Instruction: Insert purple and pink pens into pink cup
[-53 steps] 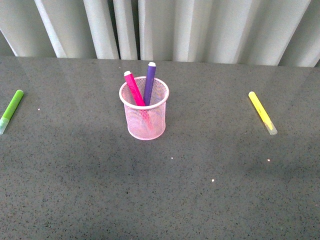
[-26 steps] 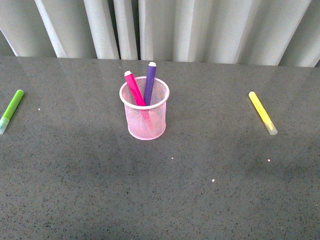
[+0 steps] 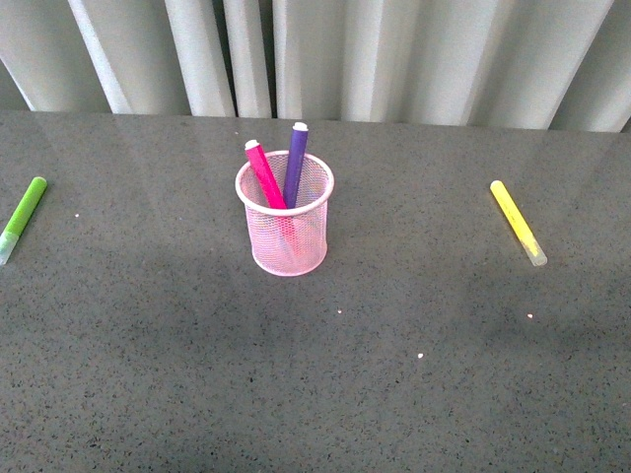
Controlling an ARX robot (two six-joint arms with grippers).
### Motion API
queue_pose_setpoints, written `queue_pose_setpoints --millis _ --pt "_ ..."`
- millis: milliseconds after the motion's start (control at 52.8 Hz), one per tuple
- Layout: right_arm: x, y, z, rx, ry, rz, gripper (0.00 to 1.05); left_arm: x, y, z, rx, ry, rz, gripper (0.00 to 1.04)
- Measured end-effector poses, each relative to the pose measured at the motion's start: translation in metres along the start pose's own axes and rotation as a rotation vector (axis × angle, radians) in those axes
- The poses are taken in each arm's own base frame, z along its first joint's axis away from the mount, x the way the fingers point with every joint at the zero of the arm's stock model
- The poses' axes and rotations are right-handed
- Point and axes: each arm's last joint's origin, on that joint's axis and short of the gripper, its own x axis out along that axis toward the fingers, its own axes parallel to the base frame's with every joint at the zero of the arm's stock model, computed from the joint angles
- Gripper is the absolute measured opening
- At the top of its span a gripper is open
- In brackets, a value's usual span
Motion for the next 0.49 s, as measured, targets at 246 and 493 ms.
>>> queue_pose_setpoints --millis 246,493 --pt "0.0000 0.0000 0.0000 0.000 0.000 0.000 0.98 0.0000 0.0000 0.0000 0.000 0.000 0.000 0.98" --pt "0.0000 0.0000 0.0000 0.000 0.000 0.000 0.98 0.0000 0.0000 0.0000 0.000 0.000 0.000 0.98"
